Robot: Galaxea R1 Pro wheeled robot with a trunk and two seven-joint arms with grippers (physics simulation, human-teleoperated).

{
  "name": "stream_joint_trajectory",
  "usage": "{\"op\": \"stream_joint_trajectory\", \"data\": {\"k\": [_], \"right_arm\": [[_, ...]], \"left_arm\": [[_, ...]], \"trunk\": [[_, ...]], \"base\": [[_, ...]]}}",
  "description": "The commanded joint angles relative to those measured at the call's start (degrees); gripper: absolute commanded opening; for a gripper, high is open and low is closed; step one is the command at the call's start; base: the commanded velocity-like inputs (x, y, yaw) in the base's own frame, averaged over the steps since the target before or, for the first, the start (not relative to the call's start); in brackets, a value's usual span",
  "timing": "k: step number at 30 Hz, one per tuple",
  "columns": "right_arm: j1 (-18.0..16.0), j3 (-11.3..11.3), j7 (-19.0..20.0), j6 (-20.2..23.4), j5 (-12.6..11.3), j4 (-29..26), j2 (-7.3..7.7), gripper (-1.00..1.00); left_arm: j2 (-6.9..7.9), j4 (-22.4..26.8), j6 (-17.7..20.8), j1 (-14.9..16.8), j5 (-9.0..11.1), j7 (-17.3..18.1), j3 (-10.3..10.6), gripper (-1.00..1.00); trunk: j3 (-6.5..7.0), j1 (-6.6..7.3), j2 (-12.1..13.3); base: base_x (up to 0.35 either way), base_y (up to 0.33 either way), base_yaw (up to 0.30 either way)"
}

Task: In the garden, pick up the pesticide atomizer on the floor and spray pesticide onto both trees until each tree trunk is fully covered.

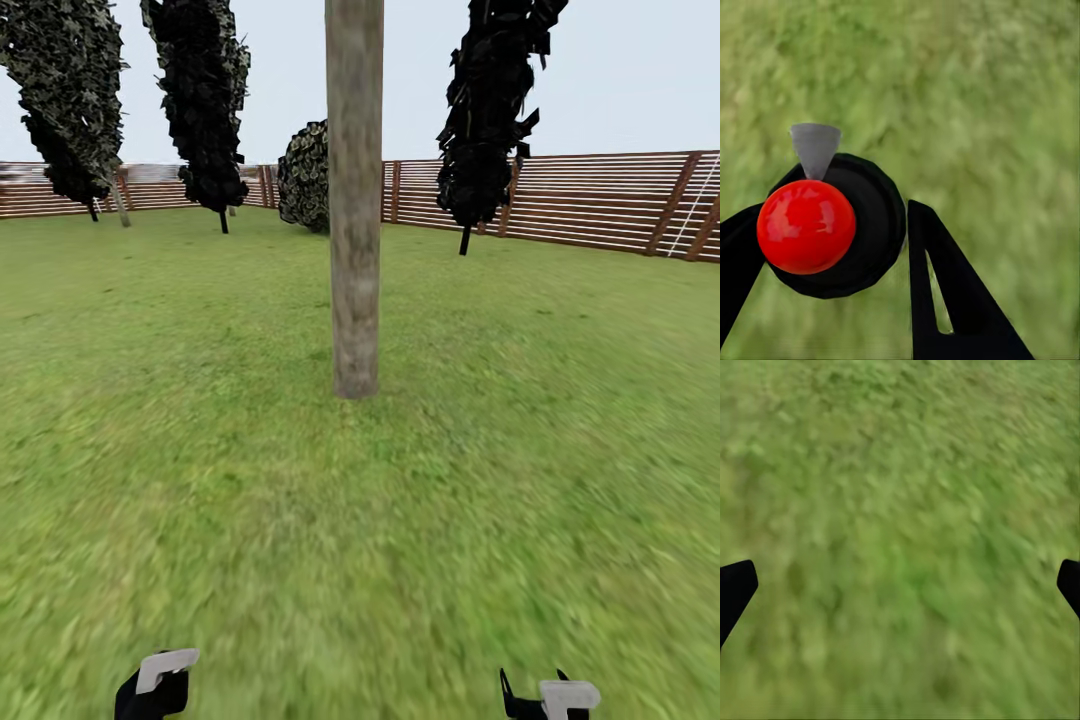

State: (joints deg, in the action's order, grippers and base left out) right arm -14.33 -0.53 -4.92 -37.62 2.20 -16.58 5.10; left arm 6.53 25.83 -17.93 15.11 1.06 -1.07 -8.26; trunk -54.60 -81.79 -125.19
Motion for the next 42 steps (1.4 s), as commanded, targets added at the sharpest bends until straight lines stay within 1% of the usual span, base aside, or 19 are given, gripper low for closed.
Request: {"op": "stream_joint_trajectory", "data": {"k": [1, 42], "right_arm": [[0.0, 0.0, 0.0, 0.0, 0.0, -0.01, 0.0, 1.0], [0.0, 0.0, 0.0, 0.01, 0.0, -0.02, 0.0, 1.0]], "left_arm": [[0.02, 0.01, 0.0, 0.0, 0.0, 0.01, -0.01, -1.0], [0.03, 0.01, 0.0, 0.0, 0.0, 0.01, -0.01, -1.0]], "trunk": [[0.0, 0.0, 0.0], [0.0, 0.0, 0.0]], "base": [[0.339, 0.0, 0.0], [0.339, 0.0, 0.0]]}}
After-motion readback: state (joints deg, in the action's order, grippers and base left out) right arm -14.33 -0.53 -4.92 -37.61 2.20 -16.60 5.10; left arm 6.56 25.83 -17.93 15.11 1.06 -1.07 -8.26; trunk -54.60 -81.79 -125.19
